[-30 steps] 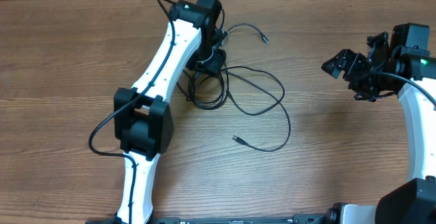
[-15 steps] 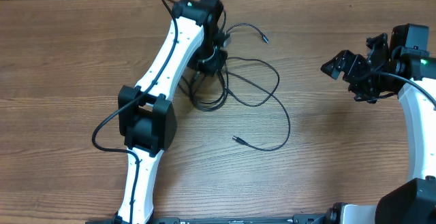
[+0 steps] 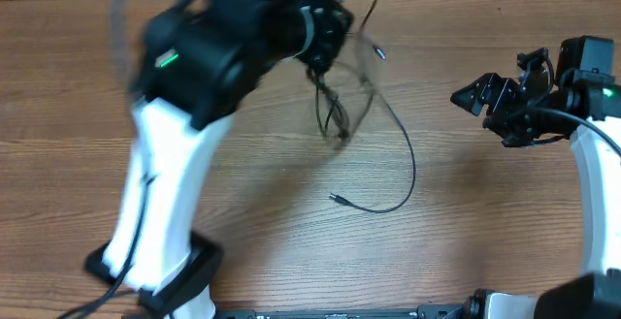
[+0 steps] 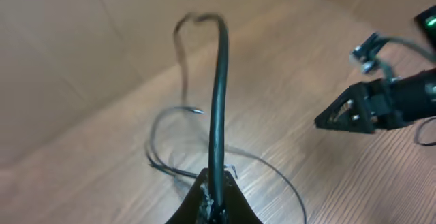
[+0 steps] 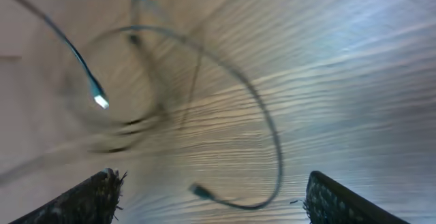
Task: Untangle cables
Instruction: 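Pull one cable away to the left with the left gripper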
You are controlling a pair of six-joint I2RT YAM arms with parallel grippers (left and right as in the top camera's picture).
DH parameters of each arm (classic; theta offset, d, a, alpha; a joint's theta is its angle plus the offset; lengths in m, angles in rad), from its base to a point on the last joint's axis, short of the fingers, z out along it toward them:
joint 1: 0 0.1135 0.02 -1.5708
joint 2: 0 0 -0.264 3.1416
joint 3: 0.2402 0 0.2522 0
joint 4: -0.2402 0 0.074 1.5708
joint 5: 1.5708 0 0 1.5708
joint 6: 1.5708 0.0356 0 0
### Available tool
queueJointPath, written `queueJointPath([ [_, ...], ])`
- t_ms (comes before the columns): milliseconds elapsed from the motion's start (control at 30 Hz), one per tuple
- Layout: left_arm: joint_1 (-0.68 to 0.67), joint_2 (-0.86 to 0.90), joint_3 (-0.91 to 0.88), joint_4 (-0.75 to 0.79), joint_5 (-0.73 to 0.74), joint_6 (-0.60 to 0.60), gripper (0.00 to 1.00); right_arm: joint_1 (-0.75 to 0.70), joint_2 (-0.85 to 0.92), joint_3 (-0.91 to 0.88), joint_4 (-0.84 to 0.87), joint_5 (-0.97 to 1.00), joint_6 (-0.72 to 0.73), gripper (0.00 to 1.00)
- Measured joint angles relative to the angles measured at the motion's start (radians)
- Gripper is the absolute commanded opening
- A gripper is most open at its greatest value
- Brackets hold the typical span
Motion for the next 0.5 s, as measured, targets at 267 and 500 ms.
queueJointPath([
  [267, 0.031, -0.03, 0.003, -0.043, 0.0, 0.0, 0.04, 0.107, -0.169, 0.153, 0.008, -0.056, -0.011, 0.91],
  [500, 0.071, -0.031, 0.026, 0.034, -0.003, -0.016, 0.04, 0.152, -0.19, 0.162, -0.027, -0.072, -0.011, 0.91],
])
